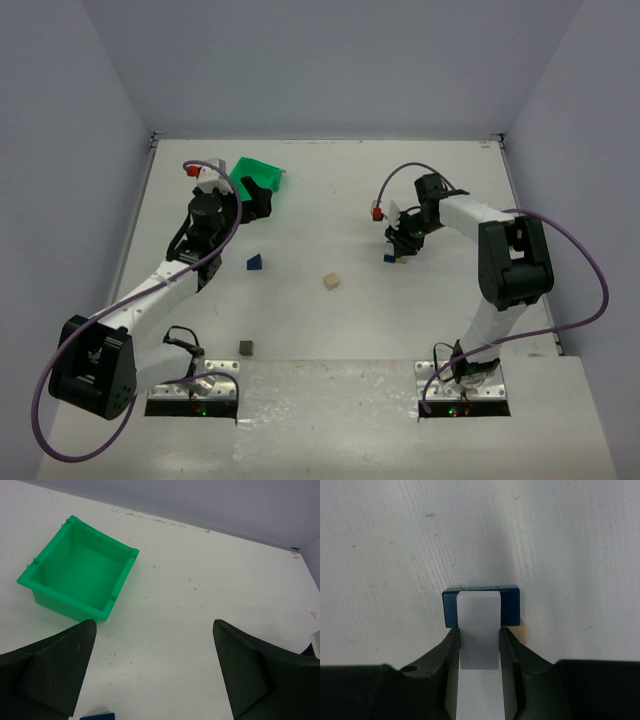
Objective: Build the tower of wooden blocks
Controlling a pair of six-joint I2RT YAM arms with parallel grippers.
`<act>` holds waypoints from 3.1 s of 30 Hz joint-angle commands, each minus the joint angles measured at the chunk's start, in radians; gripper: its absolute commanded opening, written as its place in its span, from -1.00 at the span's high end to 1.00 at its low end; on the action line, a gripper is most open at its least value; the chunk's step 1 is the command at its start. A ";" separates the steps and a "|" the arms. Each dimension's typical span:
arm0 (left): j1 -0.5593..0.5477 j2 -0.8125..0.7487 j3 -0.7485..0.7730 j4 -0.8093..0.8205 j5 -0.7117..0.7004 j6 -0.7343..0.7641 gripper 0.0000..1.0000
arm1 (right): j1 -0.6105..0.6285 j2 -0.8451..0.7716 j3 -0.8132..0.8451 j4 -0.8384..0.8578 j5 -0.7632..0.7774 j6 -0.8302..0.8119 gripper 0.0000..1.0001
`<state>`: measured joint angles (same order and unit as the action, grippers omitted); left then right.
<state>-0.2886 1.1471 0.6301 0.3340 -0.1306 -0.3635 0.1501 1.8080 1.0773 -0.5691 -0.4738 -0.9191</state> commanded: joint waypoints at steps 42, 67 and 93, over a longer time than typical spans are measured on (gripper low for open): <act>-0.029 0.064 0.085 0.028 0.054 0.052 -1.00 | -0.004 0.003 0.042 0.008 0.018 -0.061 0.43; -0.042 0.078 0.095 0.021 0.052 0.067 -1.00 | -0.009 -0.012 0.039 0.001 0.021 -0.056 -0.09; -0.049 0.069 0.140 0.010 -0.063 -0.029 -1.00 | 0.116 -0.253 0.126 0.270 -0.063 0.327 -0.97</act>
<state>-0.3272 1.2270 0.7145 0.3059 -0.1522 -0.3566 0.1932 1.6196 1.1430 -0.4268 -0.5066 -0.7360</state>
